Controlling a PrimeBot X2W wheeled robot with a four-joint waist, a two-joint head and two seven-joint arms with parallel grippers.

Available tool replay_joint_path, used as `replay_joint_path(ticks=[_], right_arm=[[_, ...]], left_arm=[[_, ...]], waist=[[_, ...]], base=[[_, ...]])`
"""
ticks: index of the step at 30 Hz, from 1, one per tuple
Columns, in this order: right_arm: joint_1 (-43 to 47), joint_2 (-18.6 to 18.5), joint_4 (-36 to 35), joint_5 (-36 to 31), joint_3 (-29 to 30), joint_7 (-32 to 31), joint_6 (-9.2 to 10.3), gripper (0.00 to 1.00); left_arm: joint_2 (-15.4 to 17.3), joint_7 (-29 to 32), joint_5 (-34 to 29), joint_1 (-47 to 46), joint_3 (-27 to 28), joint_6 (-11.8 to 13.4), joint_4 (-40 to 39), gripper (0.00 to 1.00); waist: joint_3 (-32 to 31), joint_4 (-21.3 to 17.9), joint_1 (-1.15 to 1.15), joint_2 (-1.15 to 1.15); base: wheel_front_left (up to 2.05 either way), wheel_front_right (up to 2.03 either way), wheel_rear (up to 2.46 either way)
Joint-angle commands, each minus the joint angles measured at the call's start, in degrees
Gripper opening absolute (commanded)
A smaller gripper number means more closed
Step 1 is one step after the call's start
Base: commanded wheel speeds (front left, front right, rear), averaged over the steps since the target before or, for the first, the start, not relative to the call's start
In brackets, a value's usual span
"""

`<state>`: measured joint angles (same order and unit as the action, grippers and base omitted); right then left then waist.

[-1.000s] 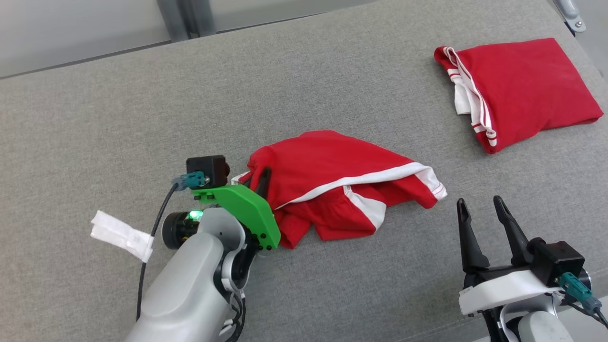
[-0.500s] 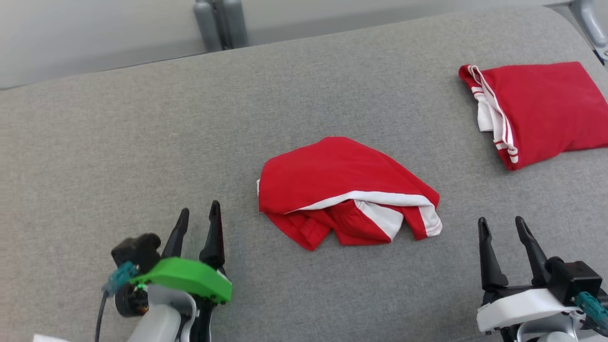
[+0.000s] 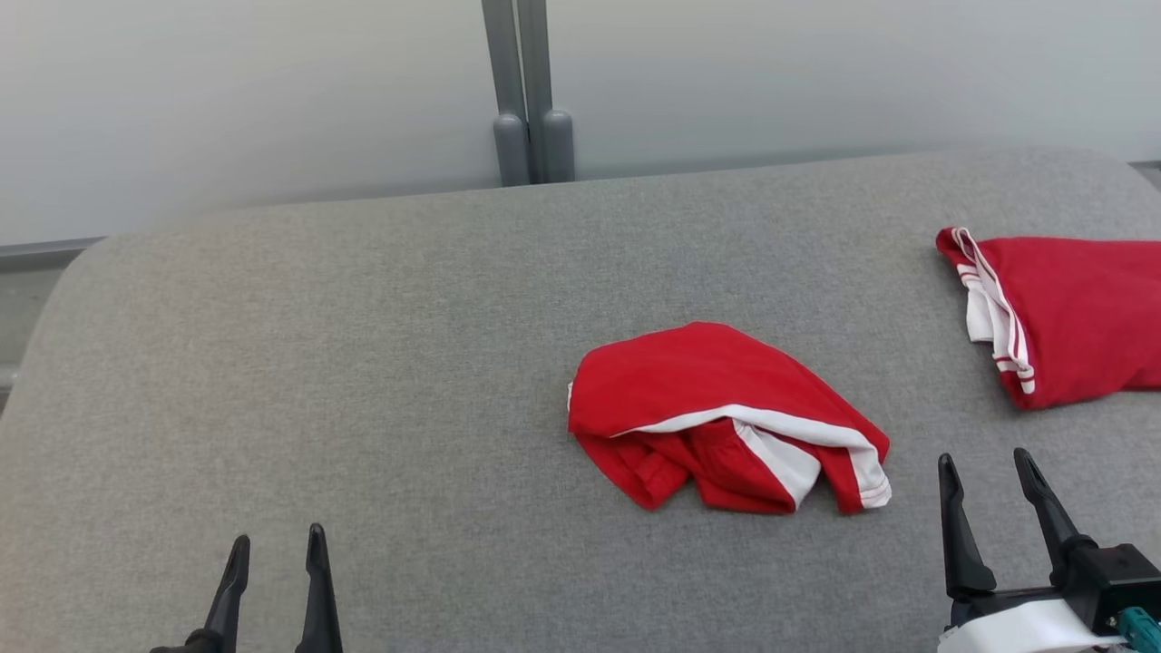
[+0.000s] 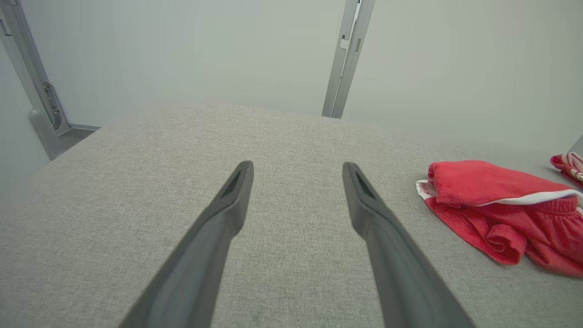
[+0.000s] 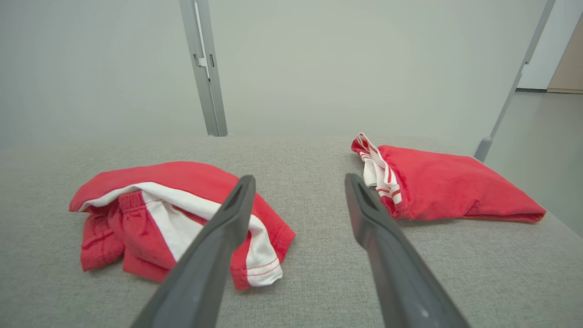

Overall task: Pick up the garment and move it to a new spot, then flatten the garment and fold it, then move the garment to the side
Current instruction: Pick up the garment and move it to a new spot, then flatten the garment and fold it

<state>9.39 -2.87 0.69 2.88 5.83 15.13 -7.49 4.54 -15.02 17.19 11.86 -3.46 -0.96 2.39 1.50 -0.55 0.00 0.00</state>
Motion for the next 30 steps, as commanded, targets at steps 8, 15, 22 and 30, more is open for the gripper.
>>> replay_joint_path(ticks=[8,15,22,30], right_arm=[[1.9,-0.1,-0.5,-0.6,-0.3,0.0,-0.01,1.0],[1.5,-0.1,-0.1,0.2,-0.9,0.0,-0.01,1.0],[1.4,-0.1,0.0,0.4,-1.5,0.0,-0.01,1.0],[0.3,-0.1,0.1,-0.1,-1.7,0.0,-0.01,1.0]], left_arm=[[-1.4,-0.2,-4.6,3.5,5.1,-3.4,-1.8,1.0],[-1.6,-0.2,-4.9,2.7,5.7,-4.7,-1.5,1.0],[-1.6,-0.2,-4.2,2.4,5.2,-4.8,-1.3,1.0],[-1.6,-0.2,-3.7,0.4,3.2,-5.1,-2.3,1.0]], waist=[[-3.6,3.4,0.0,0.0],[-3.4,3.2,0.0,0.0],[-2.9,2.7,0.0,0.0],[-1.9,1.7,0.0,0.0]], base=[[0.0,0.0,0.0],[0.0,0.0,0.0],[0.0,0.0,0.0],[0.0,0.0,0.0]])
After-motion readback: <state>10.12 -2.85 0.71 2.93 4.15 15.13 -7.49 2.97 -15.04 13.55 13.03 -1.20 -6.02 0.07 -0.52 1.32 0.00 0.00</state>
